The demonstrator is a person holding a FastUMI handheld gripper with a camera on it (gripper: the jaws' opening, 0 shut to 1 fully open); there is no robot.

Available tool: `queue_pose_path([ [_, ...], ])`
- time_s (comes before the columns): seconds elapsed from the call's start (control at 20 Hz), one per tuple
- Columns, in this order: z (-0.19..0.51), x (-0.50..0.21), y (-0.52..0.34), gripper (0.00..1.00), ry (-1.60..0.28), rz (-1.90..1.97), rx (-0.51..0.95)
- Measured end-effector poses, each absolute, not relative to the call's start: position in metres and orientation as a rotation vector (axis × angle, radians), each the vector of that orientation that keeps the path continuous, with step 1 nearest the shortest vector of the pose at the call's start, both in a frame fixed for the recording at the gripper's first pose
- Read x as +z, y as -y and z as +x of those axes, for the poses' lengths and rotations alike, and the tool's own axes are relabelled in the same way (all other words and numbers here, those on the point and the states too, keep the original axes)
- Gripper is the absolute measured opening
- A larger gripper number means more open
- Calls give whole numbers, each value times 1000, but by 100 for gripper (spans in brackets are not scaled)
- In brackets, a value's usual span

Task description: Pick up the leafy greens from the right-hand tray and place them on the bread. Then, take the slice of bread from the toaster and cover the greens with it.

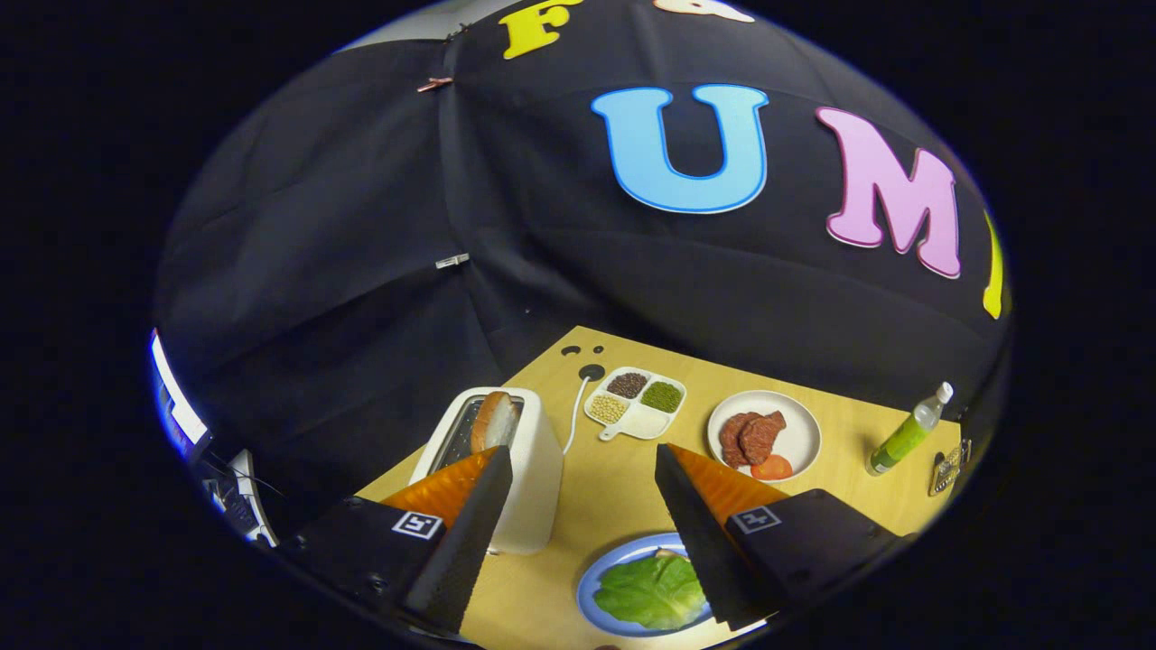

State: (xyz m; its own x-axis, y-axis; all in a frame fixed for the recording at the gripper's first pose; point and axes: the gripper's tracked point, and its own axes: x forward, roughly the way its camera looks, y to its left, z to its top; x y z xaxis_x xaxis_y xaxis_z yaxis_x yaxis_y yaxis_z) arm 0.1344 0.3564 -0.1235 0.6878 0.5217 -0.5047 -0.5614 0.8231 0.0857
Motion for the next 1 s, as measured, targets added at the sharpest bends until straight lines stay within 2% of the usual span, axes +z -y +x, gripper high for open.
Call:
queue_pose_path([
  [0.4,154,-159,-443,99,-609,-113,678],
  [0.9,165,-207,-473,99,-682,-171,666],
  [1.0,164,-208,-477,81,-679,-176,669],
])
